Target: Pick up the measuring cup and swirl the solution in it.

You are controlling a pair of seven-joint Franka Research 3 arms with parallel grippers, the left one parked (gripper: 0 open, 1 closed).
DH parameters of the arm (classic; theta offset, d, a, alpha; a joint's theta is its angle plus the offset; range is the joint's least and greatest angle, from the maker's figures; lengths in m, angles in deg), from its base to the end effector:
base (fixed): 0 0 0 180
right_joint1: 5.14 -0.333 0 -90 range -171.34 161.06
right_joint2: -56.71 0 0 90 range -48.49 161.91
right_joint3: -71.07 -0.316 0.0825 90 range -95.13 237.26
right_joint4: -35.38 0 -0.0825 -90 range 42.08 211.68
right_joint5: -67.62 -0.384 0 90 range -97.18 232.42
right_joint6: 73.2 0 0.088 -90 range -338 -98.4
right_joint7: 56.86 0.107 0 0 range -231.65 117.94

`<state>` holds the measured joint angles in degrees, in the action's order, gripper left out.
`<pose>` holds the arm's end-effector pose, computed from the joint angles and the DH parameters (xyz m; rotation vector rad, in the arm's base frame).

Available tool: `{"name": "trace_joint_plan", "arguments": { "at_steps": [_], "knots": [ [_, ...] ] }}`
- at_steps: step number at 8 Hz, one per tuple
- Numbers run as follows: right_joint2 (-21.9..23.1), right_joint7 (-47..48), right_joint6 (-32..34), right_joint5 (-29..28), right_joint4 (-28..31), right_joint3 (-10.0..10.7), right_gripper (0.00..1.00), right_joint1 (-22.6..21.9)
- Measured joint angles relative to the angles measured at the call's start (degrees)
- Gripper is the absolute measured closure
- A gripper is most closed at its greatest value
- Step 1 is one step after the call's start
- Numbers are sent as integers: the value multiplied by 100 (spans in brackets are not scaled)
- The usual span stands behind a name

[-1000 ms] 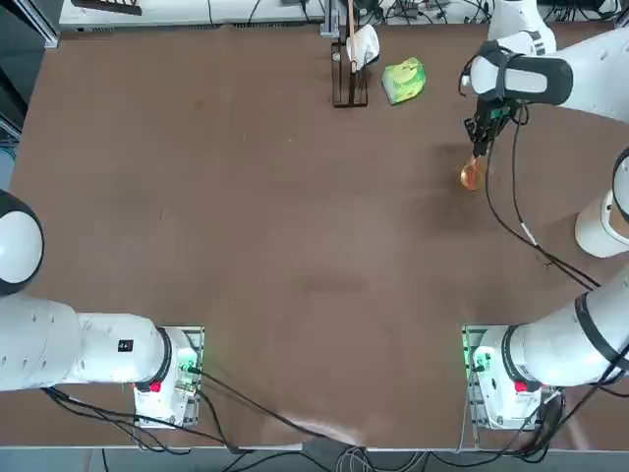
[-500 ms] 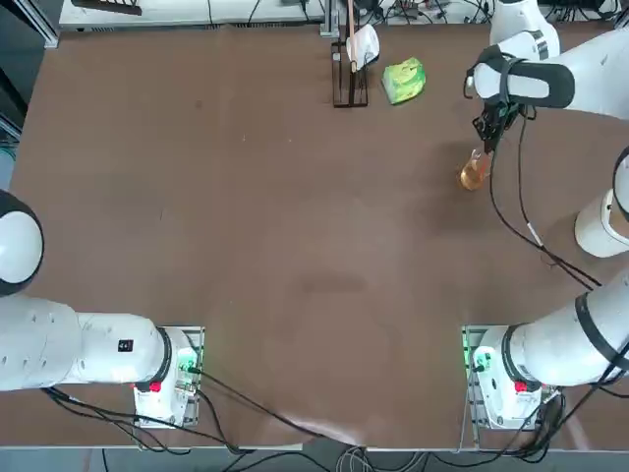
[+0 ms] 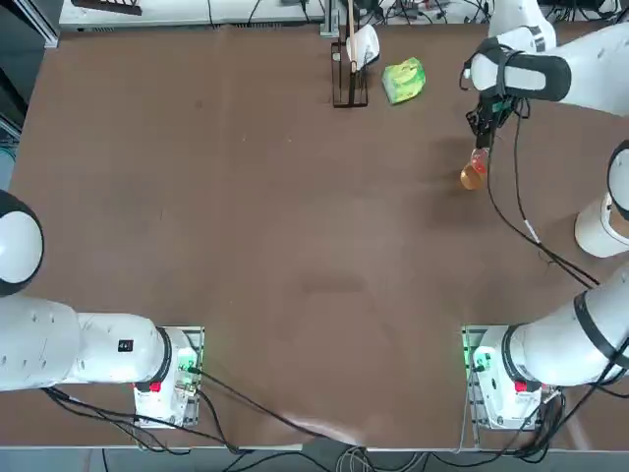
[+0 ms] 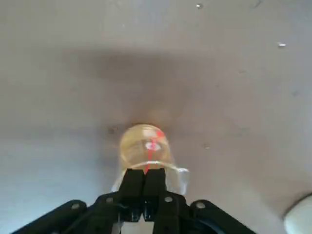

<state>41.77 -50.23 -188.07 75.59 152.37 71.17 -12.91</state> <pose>0.5513 0.0659 0.2942 2.9562 0.1415 -0.4184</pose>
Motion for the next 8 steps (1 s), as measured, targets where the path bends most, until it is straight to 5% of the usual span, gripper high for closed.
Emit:
{"name": "trace_joint_plan", "arguments": {
  "at_steps": [8],
  "knots": [
    [46,-57,617,-287,-65,-13,97,-84]
  ]
}}
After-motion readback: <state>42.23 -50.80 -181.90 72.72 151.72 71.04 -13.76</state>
